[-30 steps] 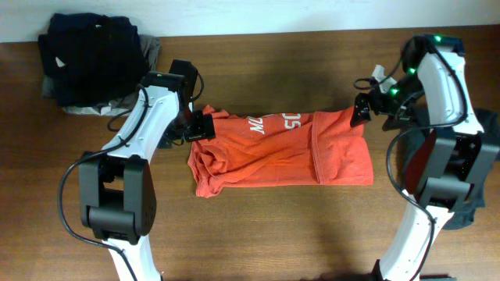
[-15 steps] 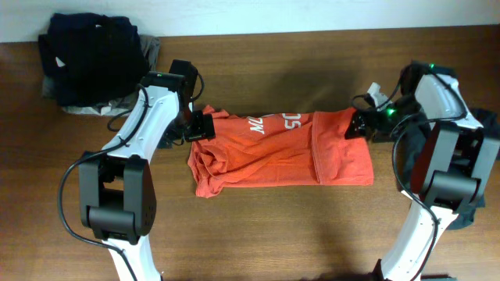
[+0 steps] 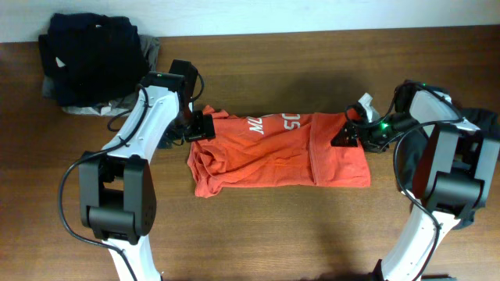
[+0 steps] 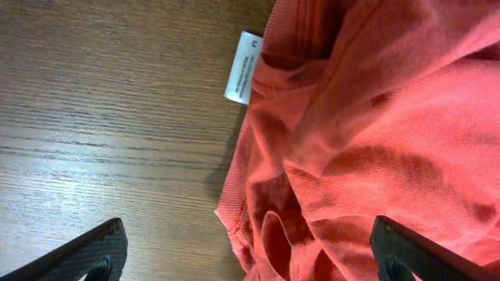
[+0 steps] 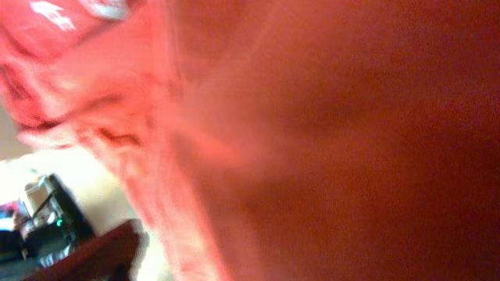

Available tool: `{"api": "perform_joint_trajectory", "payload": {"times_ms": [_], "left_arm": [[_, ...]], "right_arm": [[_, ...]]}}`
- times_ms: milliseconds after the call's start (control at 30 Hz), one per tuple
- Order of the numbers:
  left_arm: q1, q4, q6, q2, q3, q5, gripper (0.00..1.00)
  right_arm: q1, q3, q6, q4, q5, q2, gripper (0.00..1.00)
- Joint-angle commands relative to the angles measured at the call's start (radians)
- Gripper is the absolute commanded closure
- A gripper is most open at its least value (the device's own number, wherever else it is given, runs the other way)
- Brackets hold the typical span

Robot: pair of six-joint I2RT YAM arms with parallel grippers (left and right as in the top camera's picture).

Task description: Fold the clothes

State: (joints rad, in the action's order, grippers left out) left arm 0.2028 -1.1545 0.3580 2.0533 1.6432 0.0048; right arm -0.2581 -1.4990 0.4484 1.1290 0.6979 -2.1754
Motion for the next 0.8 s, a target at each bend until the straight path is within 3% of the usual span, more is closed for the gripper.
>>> {"api": "perform_joint_trajectory", "payload": {"times_ms": [0,33,100,333,600,767], "left_arm": [[0.000,-0.001,-0.015,0.011,-0.009,0.007,0.01],[0.000,-0.001,-0.015,0.011,-0.009,0.007,0.01],[0.000,-0.001,-0.015,0.011,-0.009,0.008,0.01],[0.000,-0.001,-0.015,0.011,-0.009,0.007,0.01],[0.000,0.000,-0.015,0.011,-0.009,0.007,0.01],[0.000,0.003,-0.015,0.011,-0.009,0.007,0.01]], "right_arm": [[0.003,0.037,-0.022,-0.002,-0.016,-0.031,0.50],[0.003,0.037,-0.030,-0.003,-0.017,-0.031,0.60],[0.002,0.037,-0.051,-0.012,-0.019,-0.031,0.64],[-0.006,0.023,-0.219,-0.072,-0.153,-0.030,0.96],[-0.060,-0.145,-0.277,0.075,-0.344,-0.030,0.96],[-0.036,-0.353,-0.440,0.227,-0.649,-0.030,0.96]]}}
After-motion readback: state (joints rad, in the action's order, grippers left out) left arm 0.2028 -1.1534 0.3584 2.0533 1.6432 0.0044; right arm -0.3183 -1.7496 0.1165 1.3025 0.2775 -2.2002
